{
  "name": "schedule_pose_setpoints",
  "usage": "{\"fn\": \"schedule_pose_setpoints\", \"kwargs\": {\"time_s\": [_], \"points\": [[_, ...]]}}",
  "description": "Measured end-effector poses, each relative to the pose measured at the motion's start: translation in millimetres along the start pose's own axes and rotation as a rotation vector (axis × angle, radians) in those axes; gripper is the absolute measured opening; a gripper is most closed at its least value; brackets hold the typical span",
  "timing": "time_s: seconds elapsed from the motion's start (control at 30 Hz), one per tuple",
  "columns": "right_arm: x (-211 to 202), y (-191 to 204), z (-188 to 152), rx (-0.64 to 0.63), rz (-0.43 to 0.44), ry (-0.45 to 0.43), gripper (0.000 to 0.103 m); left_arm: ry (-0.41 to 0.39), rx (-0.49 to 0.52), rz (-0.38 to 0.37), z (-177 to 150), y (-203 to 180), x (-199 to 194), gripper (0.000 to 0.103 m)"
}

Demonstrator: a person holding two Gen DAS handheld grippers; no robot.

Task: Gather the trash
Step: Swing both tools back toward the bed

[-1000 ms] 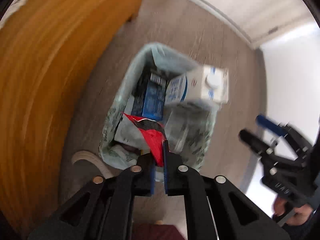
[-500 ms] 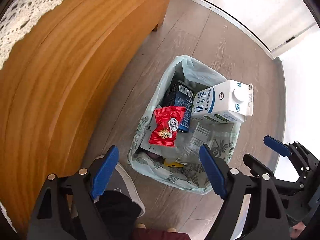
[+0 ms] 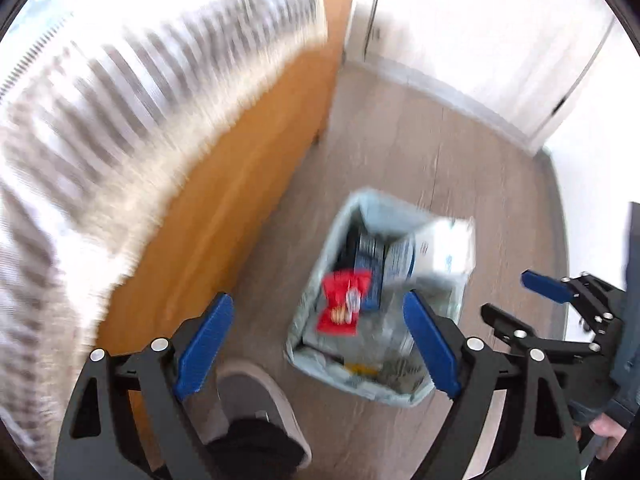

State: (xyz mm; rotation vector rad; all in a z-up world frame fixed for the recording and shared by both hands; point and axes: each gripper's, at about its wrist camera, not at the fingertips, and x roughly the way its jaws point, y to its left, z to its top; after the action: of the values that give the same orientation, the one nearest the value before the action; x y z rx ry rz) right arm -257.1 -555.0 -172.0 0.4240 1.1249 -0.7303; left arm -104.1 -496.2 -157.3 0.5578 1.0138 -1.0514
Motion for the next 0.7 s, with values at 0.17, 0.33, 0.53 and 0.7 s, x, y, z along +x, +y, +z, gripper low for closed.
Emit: {"fn": "schedule_pose_setpoints", "kwargs": {"time_s": [0.17,0.33,0.53,0.7], "points": [[-51.5,25.2,35.1,-0.048,0.007,-0.192,0.06,-0.263,-0.035,0.001,0.9,28.7,-101.4,0.096],[-97.7,90.6,78.1,-0.167,0.112,-0.382,0.064,-0.418,-0.127,0.163,-22.3,95.1,-186.5,0.096],[-131.1,198.8,112.2,-0.327,0.266,-0.491,0.064,-0.516,-0.324,0.41,-74.8,195.4,-259.3,0.096],[-161.3,291.2,109.5,-0.504,0.396,-0.547,0.064,-0.55,-0.526,0.566,-139.3,288.9,-324.9,0.096]]}}
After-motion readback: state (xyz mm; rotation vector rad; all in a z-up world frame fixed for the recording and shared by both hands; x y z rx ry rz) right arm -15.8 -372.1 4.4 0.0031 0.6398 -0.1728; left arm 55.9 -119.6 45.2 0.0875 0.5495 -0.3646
